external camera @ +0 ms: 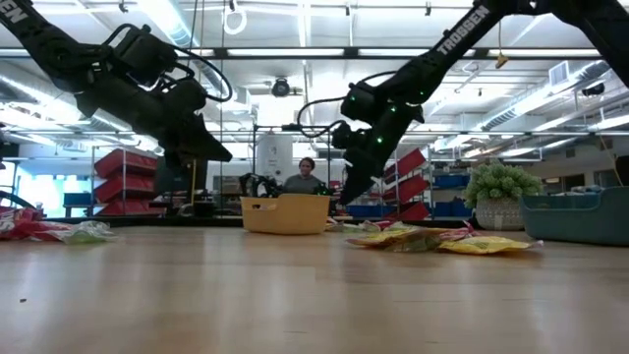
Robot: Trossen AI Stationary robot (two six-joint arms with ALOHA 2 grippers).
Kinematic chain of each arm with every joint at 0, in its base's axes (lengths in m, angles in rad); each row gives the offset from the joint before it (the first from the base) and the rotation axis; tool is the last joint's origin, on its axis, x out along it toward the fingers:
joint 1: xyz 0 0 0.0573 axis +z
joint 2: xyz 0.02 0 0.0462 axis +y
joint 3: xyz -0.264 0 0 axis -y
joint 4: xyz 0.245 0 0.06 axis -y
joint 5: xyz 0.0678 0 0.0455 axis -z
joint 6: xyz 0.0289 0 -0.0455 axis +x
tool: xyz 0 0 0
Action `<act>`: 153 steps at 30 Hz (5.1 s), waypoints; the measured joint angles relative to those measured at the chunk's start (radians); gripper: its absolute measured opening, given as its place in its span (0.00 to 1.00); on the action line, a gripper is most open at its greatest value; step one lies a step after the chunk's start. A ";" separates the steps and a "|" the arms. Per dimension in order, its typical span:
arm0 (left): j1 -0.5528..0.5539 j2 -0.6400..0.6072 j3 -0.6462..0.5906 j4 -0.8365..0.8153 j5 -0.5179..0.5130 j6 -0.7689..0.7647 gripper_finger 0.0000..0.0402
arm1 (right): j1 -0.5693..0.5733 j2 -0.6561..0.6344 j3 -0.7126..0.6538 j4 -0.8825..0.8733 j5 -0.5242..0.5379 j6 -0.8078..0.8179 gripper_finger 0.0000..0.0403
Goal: Sort candy
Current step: Put the yellow packet of candy into the yellow bin, then put the packet of yellow candy into the yellow bin
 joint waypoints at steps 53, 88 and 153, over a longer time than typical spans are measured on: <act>-0.001 0.001 0.000 0.009 0.000 0.019 0.00 | 0.232 -0.039 0.049 0.078 0.161 -0.023 0.00; -0.001 0.001 0.000 0.021 0.053 0.050 0.00 | 0.286 0.029 0.247 -0.333 -0.049 -0.039 0.11; -0.002 0.001 0.000 0.017 0.098 0.081 0.00 | 0.761 -0.164 -0.187 -0.301 0.294 0.203 0.41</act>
